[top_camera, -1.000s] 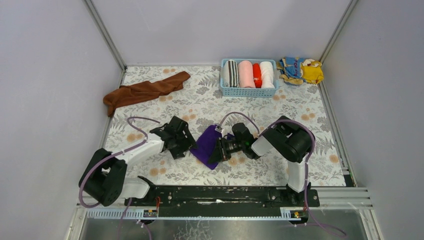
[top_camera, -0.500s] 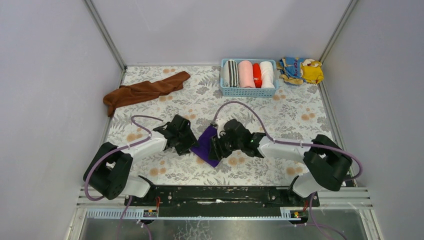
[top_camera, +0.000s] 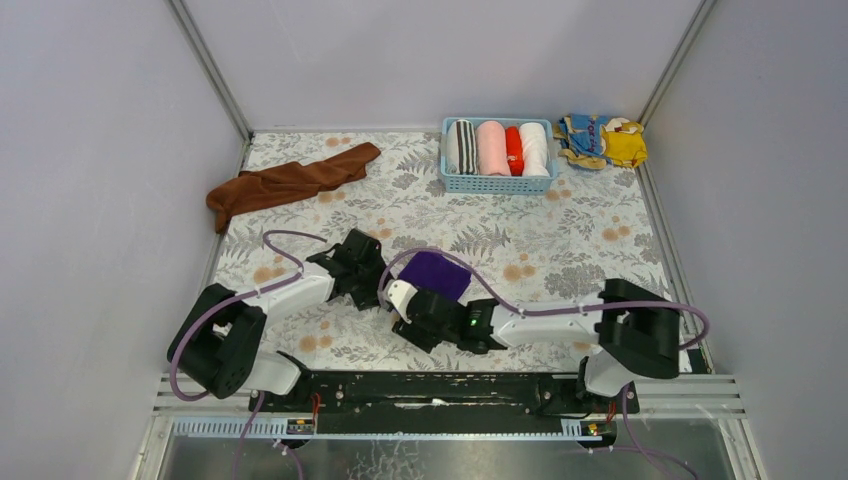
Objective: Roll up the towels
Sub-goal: Roll the towel at the center of the board.
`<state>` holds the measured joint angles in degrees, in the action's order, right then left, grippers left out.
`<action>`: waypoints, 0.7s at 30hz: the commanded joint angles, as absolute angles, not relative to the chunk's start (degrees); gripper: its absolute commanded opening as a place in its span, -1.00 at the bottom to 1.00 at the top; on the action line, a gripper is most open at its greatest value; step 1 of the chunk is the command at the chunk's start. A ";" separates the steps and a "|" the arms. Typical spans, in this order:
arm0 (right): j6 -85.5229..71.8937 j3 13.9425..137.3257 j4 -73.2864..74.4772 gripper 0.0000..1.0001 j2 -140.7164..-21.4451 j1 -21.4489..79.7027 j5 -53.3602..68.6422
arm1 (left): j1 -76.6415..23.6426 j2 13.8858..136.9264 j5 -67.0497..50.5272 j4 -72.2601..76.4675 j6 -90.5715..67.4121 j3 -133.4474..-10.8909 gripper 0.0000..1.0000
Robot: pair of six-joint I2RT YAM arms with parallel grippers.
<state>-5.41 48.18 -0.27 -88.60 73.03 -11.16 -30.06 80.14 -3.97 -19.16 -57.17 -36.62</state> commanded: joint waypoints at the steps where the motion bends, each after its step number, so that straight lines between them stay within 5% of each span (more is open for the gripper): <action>1: -0.45 50.70 -0.06 0.23 -93.60 74.09 -20.34 | -30.44 83.26 -2.02 -20.36 -55.64 -34.12 0.15; 10: 0.93 51.64 1.86 0.13 -101.84 73.84 -20.26 | -30.47 83.98 -2.54 -20.19 -54.99 -34.57 0.17; 15: -1.31 52.93 4.55 -0.44 -103.83 71.34 -10.32 | -30.41 82.21 -1.65 -22.36 -54.67 -36.14 0.23; 21: -7.23 52.36 4.09 -0.77 -100.89 63.28 12.10 | -29.24 74.34 2.33 -27.18 -55.97 -36.97 0.51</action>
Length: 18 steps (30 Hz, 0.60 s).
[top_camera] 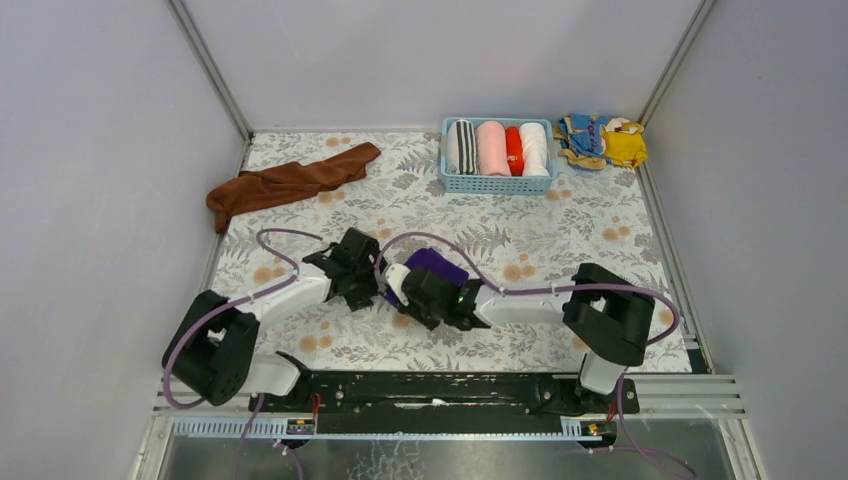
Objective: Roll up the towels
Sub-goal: Roll the towel at the center of the board.
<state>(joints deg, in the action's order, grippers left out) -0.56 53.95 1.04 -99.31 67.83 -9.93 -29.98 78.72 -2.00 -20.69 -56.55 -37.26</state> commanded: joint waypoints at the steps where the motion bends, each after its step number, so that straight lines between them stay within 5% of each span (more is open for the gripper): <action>1: -8.56 52.24 3.87 -0.78 -100.32 61.97 14.84 | -28.80 72.76 2.92 -28.21 -56.20 -36.90 0.56; 8: -22.53 46.21 -8.21 -0.79 -98.91 54.06 33.80 | -27.95 66.22 4.46 -33.03 -56.43 -37.46 0.81; 18: -42.69 34.88 -33.38 -0.76 -105.06 45.32 47.03 | -30.76 67.11 -1.92 -27.87 -58.46 -36.19 0.79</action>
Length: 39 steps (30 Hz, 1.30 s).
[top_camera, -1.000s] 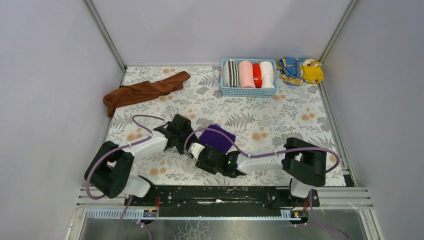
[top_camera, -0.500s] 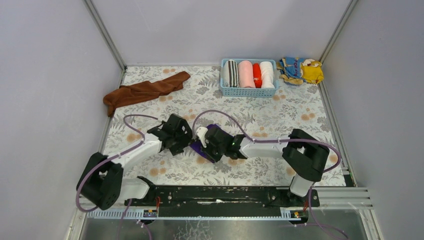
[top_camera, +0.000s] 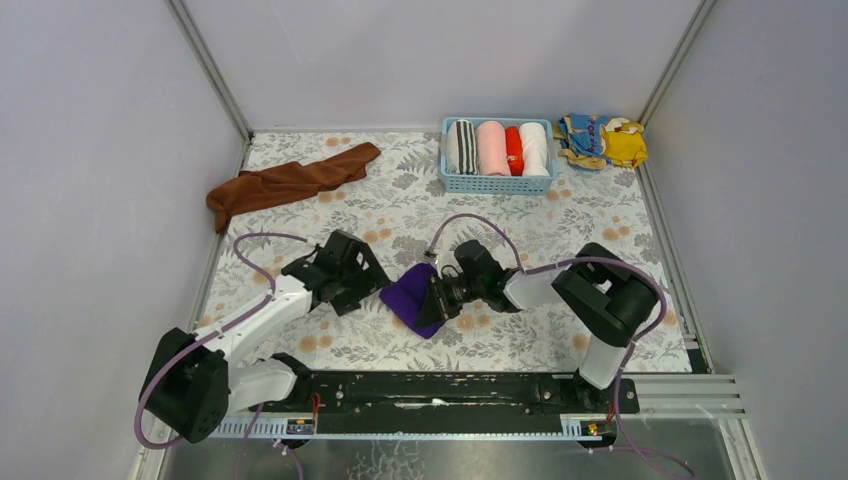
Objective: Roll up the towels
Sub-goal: Roll the towel at the center of the board.
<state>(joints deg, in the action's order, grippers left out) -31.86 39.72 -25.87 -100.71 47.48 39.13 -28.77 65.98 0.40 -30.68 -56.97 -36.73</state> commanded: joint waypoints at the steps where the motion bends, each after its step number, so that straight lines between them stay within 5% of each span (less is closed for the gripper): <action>1: -44.45 33.90 -35.58 -0.76 -106.05 44.68 47.85 | -31.37 67.92 -2.13 -27.18 -58.79 -36.33 0.79; 7: -51.17 30.27 -43.86 -0.73 -110.37 42.73 49.02 | -33.51 72.90 -2.43 -23.04 -59.51 -36.94 0.69; 13: -43.77 31.70 -32.28 -0.48 -103.69 42.76 43.40 | -34.30 79.00 -2.18 -20.36 -59.11 -36.13 0.42; 19: -30.48 35.19 -12.16 -0.03 -88.20 44.97 28.21 | -35.45 82.91 -1.38 -19.07 -58.81 -35.73 0.26; 26: -19.78 41.98 2.60 0.15 -78.45 57.53 -0.64 | -35.68 84.37 -0.90 -19.22 -58.19 -35.38 0.24; 39: -6.25 52.02 7.65 0.24 -89.17 74.41 -25.44 | -35.86 86.35 -1.27 -18.98 -57.84 -35.68 0.24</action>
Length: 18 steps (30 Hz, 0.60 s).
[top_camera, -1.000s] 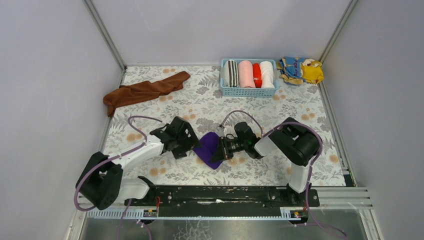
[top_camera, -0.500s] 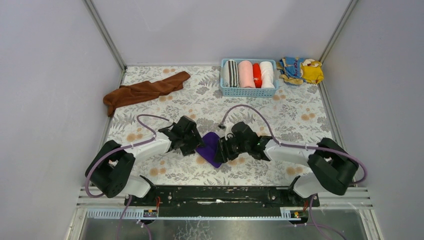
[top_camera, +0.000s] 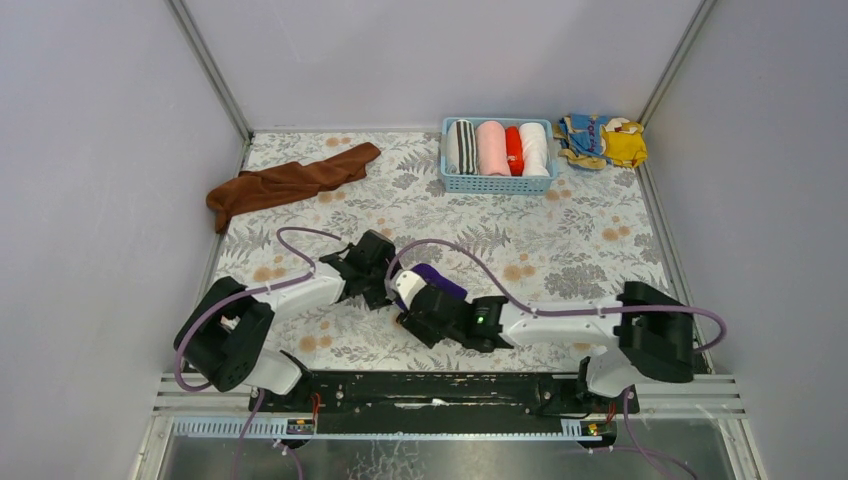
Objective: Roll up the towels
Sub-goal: Roll the towel at the center of the board.
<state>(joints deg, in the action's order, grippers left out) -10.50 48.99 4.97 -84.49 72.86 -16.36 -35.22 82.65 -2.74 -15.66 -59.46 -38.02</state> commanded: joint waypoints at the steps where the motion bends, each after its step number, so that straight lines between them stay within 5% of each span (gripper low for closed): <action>1: -6.19 52.30 7.87 0.23 -90.63 74.44 -25.68 | -35.86 86.39 -1.31 -18.98 -57.83 -35.61 0.23; 10: -5.65 51.14 6.90 0.18 -100.28 73.98 -25.36 | -35.84 86.30 -2.08 -18.94 -57.66 -35.67 0.26; 18: -5.52 49.70 6.99 -0.37 -97.03 66.61 1.01 | -35.57 80.24 0.90 -23.30 -58.23 -36.54 0.52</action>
<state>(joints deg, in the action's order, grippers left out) -4.43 51.07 4.54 -96.66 69.91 -18.04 -35.33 82.15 -2.87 -14.76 -59.46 -38.15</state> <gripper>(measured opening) 0.382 0.724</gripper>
